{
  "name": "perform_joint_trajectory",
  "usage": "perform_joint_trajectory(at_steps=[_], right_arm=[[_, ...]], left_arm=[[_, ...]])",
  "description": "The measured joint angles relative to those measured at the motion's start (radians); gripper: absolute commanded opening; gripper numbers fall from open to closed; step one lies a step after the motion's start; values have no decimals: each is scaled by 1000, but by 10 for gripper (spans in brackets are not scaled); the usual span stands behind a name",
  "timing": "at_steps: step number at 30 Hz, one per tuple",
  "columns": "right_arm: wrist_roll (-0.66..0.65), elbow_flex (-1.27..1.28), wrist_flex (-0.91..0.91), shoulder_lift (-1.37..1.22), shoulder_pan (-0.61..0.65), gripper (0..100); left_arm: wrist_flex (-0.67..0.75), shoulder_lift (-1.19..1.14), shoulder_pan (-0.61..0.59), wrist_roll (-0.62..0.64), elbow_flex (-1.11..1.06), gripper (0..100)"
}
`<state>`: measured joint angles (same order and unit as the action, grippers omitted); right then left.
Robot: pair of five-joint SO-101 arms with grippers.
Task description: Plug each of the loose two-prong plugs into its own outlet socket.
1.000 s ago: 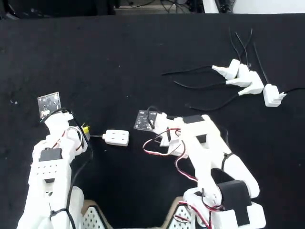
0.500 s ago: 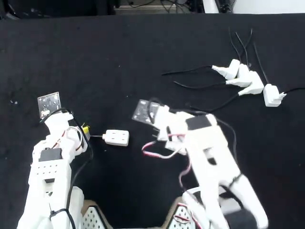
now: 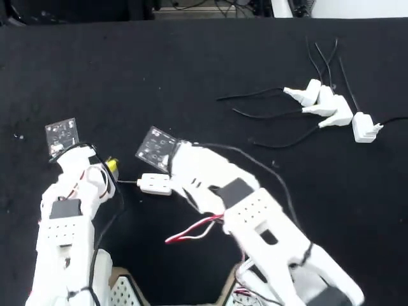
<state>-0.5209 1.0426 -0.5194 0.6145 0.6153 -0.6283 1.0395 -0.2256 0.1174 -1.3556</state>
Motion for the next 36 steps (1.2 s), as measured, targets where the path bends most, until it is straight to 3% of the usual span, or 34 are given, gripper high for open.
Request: perform_joint_trajectory(at_steps=[7,14,26,32,36], right_arm=[[103,0,175,-180,29,11],[180,0,203,-193,57,11],[184,0,203,-199,106,11],[184,0,203,-199,106,11],[183,2,203,-199,107,11]], left_arm=[[-80,381,0,0,-118,206],[-203,760,49,0,-201,206],[-305,779,164,2,-157,206],[-307,779,166,2,-149,206],[-307,779,84,2,-117,206]])
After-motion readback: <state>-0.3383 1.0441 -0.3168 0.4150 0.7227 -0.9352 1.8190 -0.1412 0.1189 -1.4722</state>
